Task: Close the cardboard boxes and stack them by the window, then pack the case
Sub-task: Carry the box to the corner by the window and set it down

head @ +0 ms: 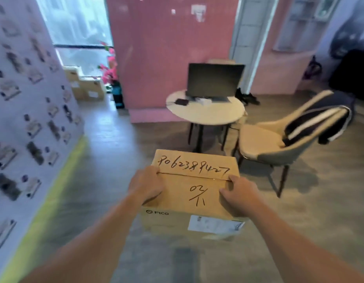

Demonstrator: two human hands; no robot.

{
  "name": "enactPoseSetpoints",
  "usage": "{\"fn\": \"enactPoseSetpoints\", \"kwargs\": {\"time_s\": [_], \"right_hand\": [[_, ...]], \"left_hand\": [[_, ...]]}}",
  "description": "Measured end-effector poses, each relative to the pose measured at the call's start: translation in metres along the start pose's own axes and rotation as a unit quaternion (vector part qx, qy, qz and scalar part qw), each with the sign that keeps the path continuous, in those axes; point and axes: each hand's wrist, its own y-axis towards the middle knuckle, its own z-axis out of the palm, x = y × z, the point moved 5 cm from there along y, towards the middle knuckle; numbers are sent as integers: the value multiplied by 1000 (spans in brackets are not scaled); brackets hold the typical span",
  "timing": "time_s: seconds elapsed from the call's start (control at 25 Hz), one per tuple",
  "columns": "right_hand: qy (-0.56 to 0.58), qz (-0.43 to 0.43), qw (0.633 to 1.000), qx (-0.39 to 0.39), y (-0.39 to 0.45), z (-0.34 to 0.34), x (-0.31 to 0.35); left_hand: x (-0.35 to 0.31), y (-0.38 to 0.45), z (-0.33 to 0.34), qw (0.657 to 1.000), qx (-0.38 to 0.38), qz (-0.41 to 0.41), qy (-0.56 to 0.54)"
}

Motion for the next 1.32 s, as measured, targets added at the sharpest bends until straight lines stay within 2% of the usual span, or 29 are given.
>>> {"fn": "enactPoseSetpoints", "kwargs": {"time_s": [0.28, 0.4, 0.56, 0.68, 1.04, 1.32], "right_hand": [[49, -77, 996, -17, 90, -20, 218], [79, -125, 989, -23, 134, -17, 296], [82, -167, 982, 6, 203, 2, 369], [90, -190, 977, 25, 279, 17, 428], [125, -247, 959, 54, 510, 23, 593], [97, -273, 956, 55, 679, 66, 723]], "left_hand": [[122, 76, -164, 992, -94, -80, -19], [164, 115, -209, 988, -107, -112, -30], [213, 171, -245, 986, -108, -127, -21], [245, 241, -273, 983, -110, -145, -3], [298, 462, -370, 967, -190, -166, -25], [390, 643, -418, 964, -198, -170, -47]]}}
